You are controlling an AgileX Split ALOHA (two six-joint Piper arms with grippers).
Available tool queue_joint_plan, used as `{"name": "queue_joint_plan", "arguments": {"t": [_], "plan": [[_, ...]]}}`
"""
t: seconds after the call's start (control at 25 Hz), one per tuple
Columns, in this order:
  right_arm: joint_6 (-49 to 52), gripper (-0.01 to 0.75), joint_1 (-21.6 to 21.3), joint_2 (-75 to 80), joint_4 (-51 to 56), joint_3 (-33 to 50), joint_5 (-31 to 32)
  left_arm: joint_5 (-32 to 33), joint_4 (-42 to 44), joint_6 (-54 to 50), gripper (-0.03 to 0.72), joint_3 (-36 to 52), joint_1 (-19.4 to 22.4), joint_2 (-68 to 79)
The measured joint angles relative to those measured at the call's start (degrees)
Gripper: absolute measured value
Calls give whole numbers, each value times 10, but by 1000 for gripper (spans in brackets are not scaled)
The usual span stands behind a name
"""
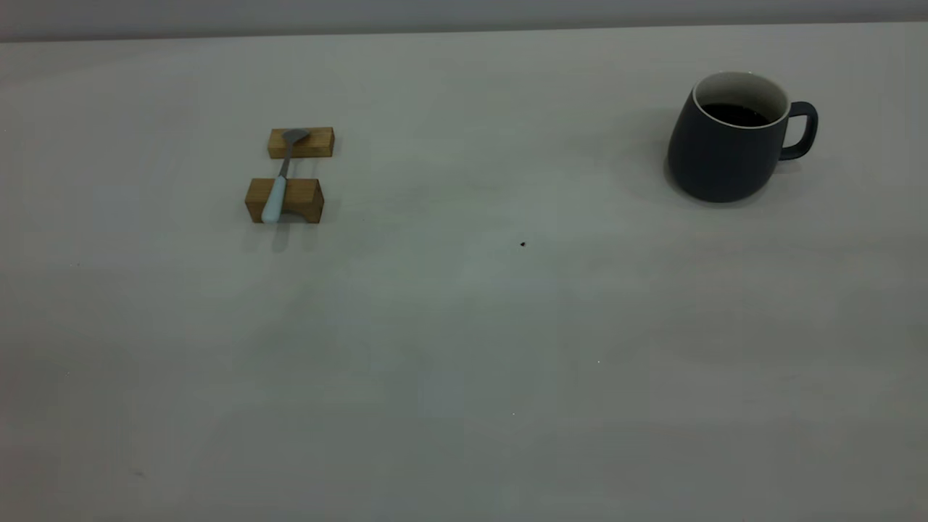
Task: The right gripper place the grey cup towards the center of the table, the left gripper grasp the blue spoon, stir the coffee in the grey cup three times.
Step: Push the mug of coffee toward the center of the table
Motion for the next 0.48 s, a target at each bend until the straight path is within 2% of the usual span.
{"name": "queue_joint_plan", "arguments": {"t": [0.12,0.28,0.48], "plan": [[0,591,0,27,28,-35,20,0,0,0,363,0,0,0],[-19,591,0,150,20,-102,33,0,0,0,363,0,0,0],[-100,591,0,351,-15,-160,-41,0,0,0,363,0,0,0]]}}
